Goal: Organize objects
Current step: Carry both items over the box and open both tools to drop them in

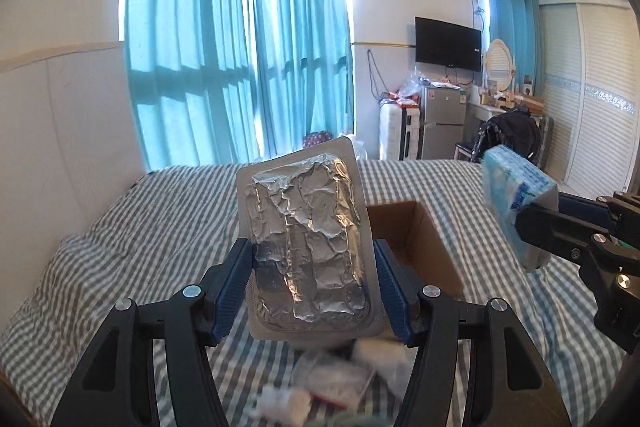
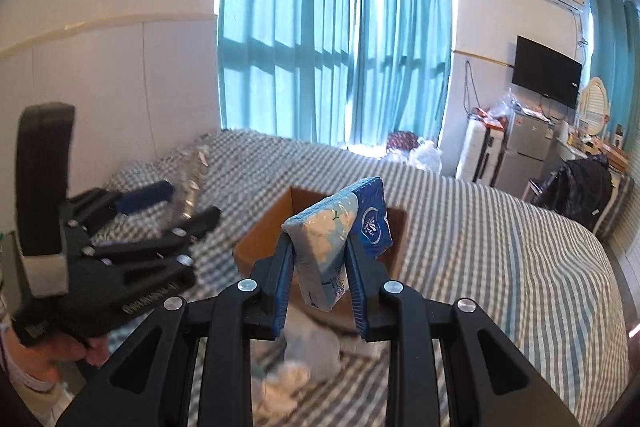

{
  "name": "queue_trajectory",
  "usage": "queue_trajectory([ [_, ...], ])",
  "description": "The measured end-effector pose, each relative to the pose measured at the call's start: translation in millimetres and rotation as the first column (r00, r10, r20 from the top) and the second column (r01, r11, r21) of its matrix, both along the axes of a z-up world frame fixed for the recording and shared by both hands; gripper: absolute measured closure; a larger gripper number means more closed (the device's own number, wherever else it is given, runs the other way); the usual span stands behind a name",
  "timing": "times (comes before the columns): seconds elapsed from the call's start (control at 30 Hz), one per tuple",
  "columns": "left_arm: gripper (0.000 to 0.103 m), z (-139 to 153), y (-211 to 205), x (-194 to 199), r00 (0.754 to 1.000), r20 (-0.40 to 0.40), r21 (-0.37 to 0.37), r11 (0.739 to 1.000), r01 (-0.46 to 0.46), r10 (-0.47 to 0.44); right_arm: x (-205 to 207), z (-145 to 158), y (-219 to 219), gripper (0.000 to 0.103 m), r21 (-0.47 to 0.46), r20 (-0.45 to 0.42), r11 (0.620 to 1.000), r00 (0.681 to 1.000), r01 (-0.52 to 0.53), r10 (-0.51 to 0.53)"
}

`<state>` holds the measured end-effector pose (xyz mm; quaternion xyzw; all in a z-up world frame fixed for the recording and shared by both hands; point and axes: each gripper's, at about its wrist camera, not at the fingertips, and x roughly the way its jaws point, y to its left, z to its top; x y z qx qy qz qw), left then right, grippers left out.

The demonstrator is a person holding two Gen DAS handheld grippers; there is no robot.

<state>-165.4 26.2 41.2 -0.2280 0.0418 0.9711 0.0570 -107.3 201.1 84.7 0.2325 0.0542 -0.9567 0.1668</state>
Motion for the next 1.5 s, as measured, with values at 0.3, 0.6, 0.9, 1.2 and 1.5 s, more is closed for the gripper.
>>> queue_trajectory([
  [0.3,0.041,-16,12,-78,0.998,0.056,0.017,1.000,0.005,-0.006,-87,4,-14,0.078,0.002,0.018,0.999,0.999,-0.036,0.036],
  [0.6,0.041,-67,23,-127,0.990,0.139,-0.022,1.000,0.006,-0.003,-171,-45,-12,0.078,0.010,0.109,0.999,0.993,-0.034,0.032],
  [0.9,0.041,-107,30,-146,0.978,0.207,-0.056,0.998,0.012,0.000,-207,-110,1,0.078,-0.003,0.242,1.000,0.970,-0.023,0.024],
  [1.2,0.035,-117,35,-153,0.970,0.243,-0.052,0.999,0.013,0.000,-212,-116,24,0.072,-0.049,0.270,0.998,0.963,0.029,-0.014],
  [1.5,0.010,-84,16,-127,0.980,0.197,-0.021,0.999,-0.028,0.031,-178,-65,36,0.039,-0.058,0.180,0.992,0.979,0.109,-0.097],
])
